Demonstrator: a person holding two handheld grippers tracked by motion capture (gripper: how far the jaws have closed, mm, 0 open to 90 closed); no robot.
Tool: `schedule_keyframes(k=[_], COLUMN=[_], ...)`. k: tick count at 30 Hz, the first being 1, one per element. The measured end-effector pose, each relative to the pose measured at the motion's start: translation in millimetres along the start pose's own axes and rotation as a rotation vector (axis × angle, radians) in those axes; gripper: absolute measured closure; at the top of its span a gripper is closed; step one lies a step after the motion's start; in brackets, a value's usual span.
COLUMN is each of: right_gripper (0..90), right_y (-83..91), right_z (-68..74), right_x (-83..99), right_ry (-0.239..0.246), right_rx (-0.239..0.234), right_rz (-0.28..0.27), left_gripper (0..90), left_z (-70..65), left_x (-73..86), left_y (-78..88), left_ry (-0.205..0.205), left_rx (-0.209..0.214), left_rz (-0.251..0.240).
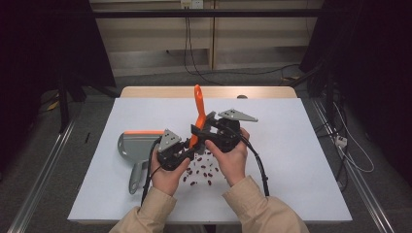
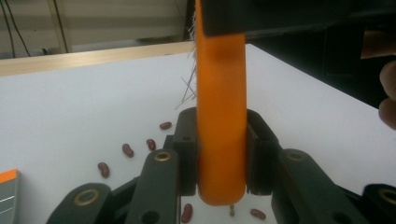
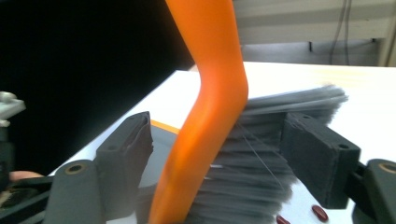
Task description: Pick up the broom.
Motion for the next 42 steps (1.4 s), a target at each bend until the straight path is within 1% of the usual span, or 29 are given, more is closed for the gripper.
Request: schedule_keyframes(k=[2,4,6,7,8,9,11,13,14,15,16,17,19,20,21,22,23,24,25,26,28,31,32,34,35,37,40,41,42], right_gripper=[28.5,28.4,29.8,29.9,34.2,37.5,41.4,46.1,49.8,52.2,54.8,57.2,61.4,64.6,69.9,70.5,70.6,70.6,70.6,70.6,70.6,70.6,70.6,70.6,70.6,70.6,70.5,70.5,70.6], right_y=[-2.1,-4.1,-5.4,-6.3,-6.7,-6.6,-6.5,-5.4,-5.7,-6.2,-6.3,-6.0,-4.1,-3.4,-2.5,-2.1,-1.3,-0.6,0.0,0.9,3.7,8.9,10.7,14.2,16.1,20.2,24.9,29.2,31.6], right_z=[1.2,3.0,3.8,3.5,2.6,2.0,0.7,0.3,0.7,0.8,0.8,0.2,-2.1,-3.4,-3.9,-3.8,-4.0,-5.6,-7.7,-9.9,-15.7,-23.1,-25.0,-28.8,-31.0,-35.7,-41.0,-46.0,-48.3], right_x=[1.6,2.9,3.4,3.5,3.8,4.0,3.9,3.3,3.3,3.6,3.7,3.5,2.7,2.0,1.1,0.1,-1.1,-1.9,-2.3,-2.8,-4.2,-6.9,-7.6,-8.6,-9.0,-9.7,-10.3,-11.2,-11.7], right_ry=[-0.016,-0.026,-0.021,-0.030,-0.044,-0.043,-0.063,-0.077,-0.093,-0.102,-0.107,-0.125,-0.166,-0.175,-0.182,-0.162,-0.137,-0.118,-0.117,-0.118,-0.105,-0.089,-0.080,-0.064,-0.054,-0.038,-0.037,-0.025,-0.026], right_rx=[-0.002,0.014,0.031,0.040,0.042,0.055,0.046,0.040,0.031,0.025,0.028,0.026,0.011,-0.006,-0.015,-0.017,0.003,0.008,0.009,0.013,0.019,0.015,0.016,0.010,0.012,0.009,0.007,0.006,0.010], right_rz=[0.011,0.019,0.025,0.032,0.041,0.048,0.055,0.064,0.075,0.082,0.088,0.098,0.094,0.086,0.080,0.070,0.065,0.061,0.067,0.069,0.067,0.064,0.069,0.078,0.084,0.092,0.092,0.094,0.094], left_gripper=[70.7,70.4,69.6,69.3,69.0,68.7,68.1,66.5,63.7,62.4,61.5,60.3,56.8,54.5,53.1,54.1,52.8,46.3,38.7,36.3,34.8,28.5,26.9,25.4,24.3,21.5,19.0,18.5,18.5], left_z=[-1.5,-5.3,-9.0,-11.4,-13.0,-13.9,-15.5,-16.9,-18.7,-19.0,-19.2,-18.2,-16.8,-16.2,-15.8,-15.9,-14.9,-13.9,-11.8,-10.6,-8.0,-5.9,-5.2,-4.2,-2.6,-0.5,2.1,4.8,5.8], left_x=[-0.7,-1.4,-2.5,-2.5,-2.3,-2.0,-1.0,-0.7,-0.1,0.4,1.0,1.3,1.5,1.6,1.9,2.2,1.6,0.9,0.2,0.0,-0.6,-1.7,-2.1,-2.7,-3.2,-4.3,-5.9,-7.6,-8.3], left_y=[0.9,1.1,1.1,0.8,0.7,0.4,-0.7,-2.3,-3.3,-4.1,-5.1,-5.5,-6.7,-7.0,-7.2,-7.0,-6.1,-5.5,-4.4,-3.8,-2.2,-1.2,-0.5,0.3,1.4,2.7,4.8,7.2,8.2], left_ry=[-0.015,-0.027,-0.069,-0.086,-0.096,-0.100,-0.095,-0.123,-0.121,-0.135,-0.138,-0.150,-0.145,-0.136,-0.141,-0.124,-0.128,-0.117,-0.110,-0.093,-0.092,-0.090,-0.097,-0.090,-0.097,-0.087,-0.091,-0.093,-0.086], left_rx=[-0.005,-0.005,-0.003,-0.008,-0.013,-0.012,-0.009,-0.015,-0.020,-0.030,-0.032,-0.038,-0.042,-0.038,-0.037,-0.026,-0.033,-0.043,-0.049,-0.046,-0.042,-0.035,-0.034,-0.021,-0.021,-0.012,-0.007,0.004,0.007], left_rz=[-0.011,-0.021,-0.020,-0.021,-0.022,-0.020,-0.023,-0.019,-0.017,-0.012,-0.011,-0.008,-0.012,-0.013,-0.005,-0.013,-0.016,-0.021,-0.022,-0.023,-0.021,-0.013,-0.010,-0.014,-0.005,-0.012,-0.016,-0.013,-0.018])
Point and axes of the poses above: each handheld gripper's, and its own axes: y roughly backward along the jaws, x roughly out of its underside, z roughly to its left, the point moved 2 cm from there along -y, roughly forward along the jaws, and after that the axes turned 3 degrees about y, right-handed, at the moved point
